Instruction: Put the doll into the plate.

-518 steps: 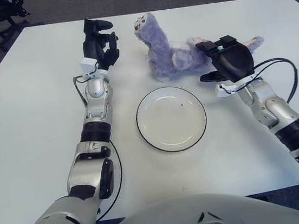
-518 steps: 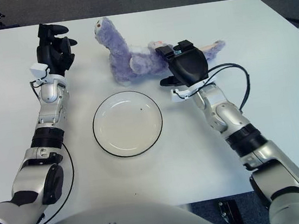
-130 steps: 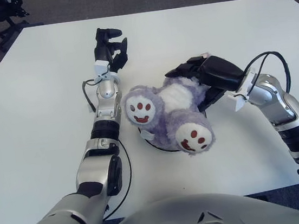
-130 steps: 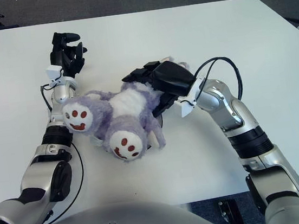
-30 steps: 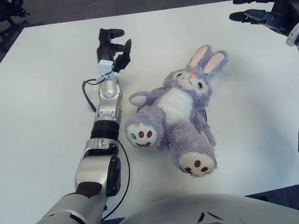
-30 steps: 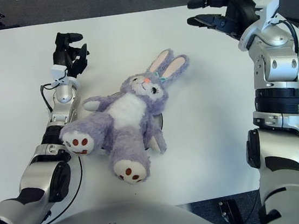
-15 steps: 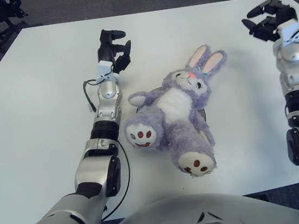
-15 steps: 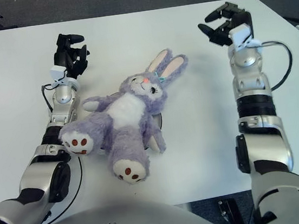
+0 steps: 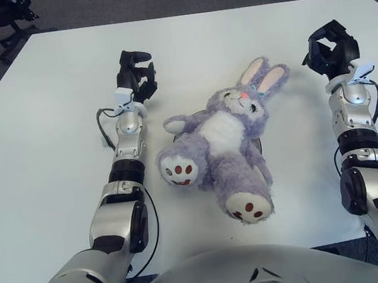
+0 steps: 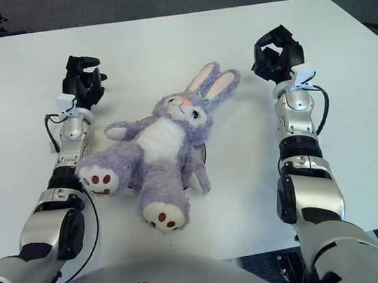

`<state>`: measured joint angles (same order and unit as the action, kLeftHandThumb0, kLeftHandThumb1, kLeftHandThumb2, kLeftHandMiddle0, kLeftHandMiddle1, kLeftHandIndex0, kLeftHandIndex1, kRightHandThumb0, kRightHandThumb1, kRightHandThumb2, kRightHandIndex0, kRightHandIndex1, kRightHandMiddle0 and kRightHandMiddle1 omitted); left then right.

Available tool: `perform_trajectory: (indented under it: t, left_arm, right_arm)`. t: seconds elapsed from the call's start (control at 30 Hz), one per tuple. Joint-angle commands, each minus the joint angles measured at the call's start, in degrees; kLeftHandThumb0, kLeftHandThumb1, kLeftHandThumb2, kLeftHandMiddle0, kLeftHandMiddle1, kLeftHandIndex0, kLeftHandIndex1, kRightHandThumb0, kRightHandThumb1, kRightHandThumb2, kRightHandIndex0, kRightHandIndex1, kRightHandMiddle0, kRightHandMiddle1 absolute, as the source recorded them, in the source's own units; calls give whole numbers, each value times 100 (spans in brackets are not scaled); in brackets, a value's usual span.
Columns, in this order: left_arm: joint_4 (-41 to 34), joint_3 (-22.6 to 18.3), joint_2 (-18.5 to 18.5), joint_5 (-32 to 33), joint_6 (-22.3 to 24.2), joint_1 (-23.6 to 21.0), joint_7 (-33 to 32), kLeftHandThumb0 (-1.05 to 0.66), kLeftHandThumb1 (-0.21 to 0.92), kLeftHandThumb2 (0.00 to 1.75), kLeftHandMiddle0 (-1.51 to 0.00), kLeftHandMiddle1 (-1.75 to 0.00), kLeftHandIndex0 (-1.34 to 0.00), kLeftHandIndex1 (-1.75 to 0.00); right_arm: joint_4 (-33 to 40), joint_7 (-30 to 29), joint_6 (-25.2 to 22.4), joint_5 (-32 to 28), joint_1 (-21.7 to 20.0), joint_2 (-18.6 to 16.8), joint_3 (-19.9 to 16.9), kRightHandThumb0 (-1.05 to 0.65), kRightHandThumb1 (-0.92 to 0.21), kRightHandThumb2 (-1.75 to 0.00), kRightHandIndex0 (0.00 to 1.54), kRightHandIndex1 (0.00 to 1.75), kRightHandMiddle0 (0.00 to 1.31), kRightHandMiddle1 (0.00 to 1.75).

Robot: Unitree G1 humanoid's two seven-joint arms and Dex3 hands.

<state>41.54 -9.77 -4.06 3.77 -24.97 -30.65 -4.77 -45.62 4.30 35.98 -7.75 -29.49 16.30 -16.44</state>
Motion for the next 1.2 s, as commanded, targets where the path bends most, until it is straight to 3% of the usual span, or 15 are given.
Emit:
perform_trajectory:
  t: [0.0, 0.1, 0.2, 0.3, 0.5, 0.63, 0.9, 1.17]
  left_arm:
    - [87, -22, -17, 30, 28, 84, 63, 0, 76, 74, -25, -171, -25, -168]
    - [97, -23, -18, 35, 21, 81, 66, 0, 75, 75, -25, -171, -25, -168]
    - [311, -42, 117, 84, -396, 389, 139, 0, 71, 82, -26, -172, -26, -170]
    - [405, -49, 149, 87, -562, 479, 176, -1, 63, 84, -40, -174, -40, -147]
    - [519, -87, 141, 117, -686, 472, 245, -1, 58, 88, -46, -175, -45, -138]
    - [530, -127, 135, 191, -715, 502, 336, -1, 58, 89, -47, -175, -46, -137]
    - [469, -226, 141, 393, -737, 603, 602, -1, 47, 108, -53, -175, -39, -155]
    - [513, -258, 183, 489, -819, 662, 792, -1, 46, 110, -54, -175, -39, -156]
  right_arm:
    - [-119, -6, 111, -61, 103, -58, -47, -37, -71, -79, 94, 175, 33, 175]
    - [-134, -1, 127, -57, 99, -61, -53, -37, -71, -79, 95, 175, 33, 175]
    - [166, -28, -156, -272, 465, -485, -38, -37, -77, -71, 98, 175, 29, 175]
    - [238, -17, -212, -307, 595, -591, -23, -36, -81, -66, 100, 175, 27, 175]
    - [330, -15, -305, -269, 677, -609, -10, -36, -84, -62, 100, 175, 26, 175]
    - [254, -7, -295, -246, 704, -627, -8, -36, -84, -62, 100, 175, 25, 175]
    - [-303, 93, -77, -170, 682, -629, 19, -36, -84, -62, 99, 175, 26, 175]
    - [-664, 193, 83, 52, 659, -475, 134, -36, -83, -64, 71, 175, 26, 175]
